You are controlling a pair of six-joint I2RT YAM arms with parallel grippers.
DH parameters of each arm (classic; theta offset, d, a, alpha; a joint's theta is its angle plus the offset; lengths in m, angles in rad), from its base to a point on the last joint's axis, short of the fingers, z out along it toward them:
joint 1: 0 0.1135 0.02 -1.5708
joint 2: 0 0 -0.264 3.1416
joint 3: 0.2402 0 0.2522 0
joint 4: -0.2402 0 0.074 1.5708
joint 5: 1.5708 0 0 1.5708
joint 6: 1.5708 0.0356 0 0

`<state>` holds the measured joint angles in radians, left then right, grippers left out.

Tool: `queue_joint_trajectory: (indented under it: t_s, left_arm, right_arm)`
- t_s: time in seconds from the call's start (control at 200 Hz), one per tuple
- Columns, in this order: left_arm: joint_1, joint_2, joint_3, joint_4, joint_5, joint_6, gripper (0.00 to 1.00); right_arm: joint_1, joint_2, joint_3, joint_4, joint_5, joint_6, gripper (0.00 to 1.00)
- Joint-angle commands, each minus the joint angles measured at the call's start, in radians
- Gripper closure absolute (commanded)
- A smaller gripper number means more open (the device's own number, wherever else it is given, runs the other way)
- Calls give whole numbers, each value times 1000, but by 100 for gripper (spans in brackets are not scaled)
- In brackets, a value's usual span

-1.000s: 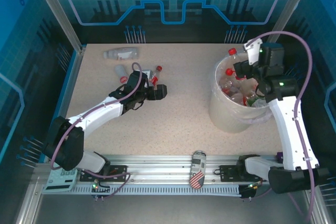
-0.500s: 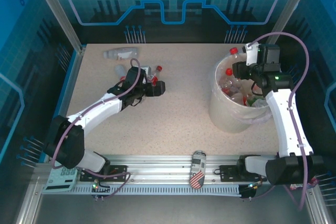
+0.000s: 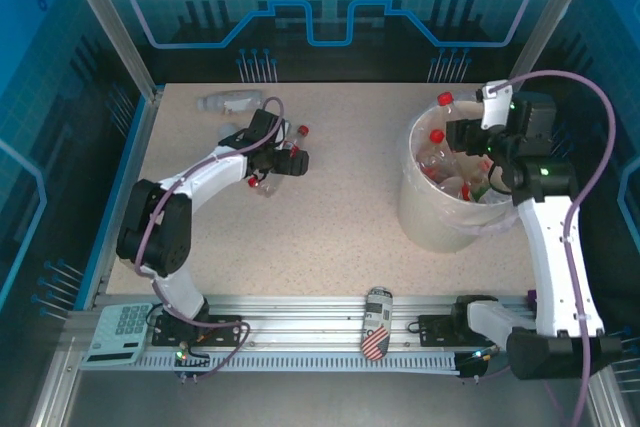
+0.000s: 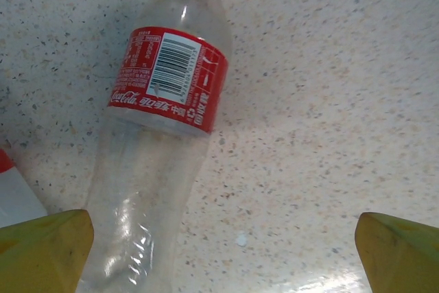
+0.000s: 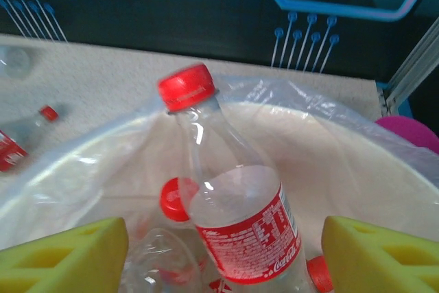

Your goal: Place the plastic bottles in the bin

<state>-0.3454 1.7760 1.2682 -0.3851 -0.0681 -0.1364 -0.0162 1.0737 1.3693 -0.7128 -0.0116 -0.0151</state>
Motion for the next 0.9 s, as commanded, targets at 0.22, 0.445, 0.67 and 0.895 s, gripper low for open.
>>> queue_joint_trajectory:
  t_s: [0.22,0.445,0.67,0.895]
  left_arm:
    - [14,125,104,-137,-59,65,5]
    - [13,171,106,-152,-57,63,17]
    - [14,182,102,-150,-50,56,35]
    - [12,139,85,-143,-39,53,39]
  right_arm:
    - [-12,-131,-39,-37,-96,64,18]
    - [-12,-158,-58,-31,-115,78,18]
    - [-13,-170,-69,-28,-124,80,18]
    - [-12,-173,-63,-26,-136,90,18]
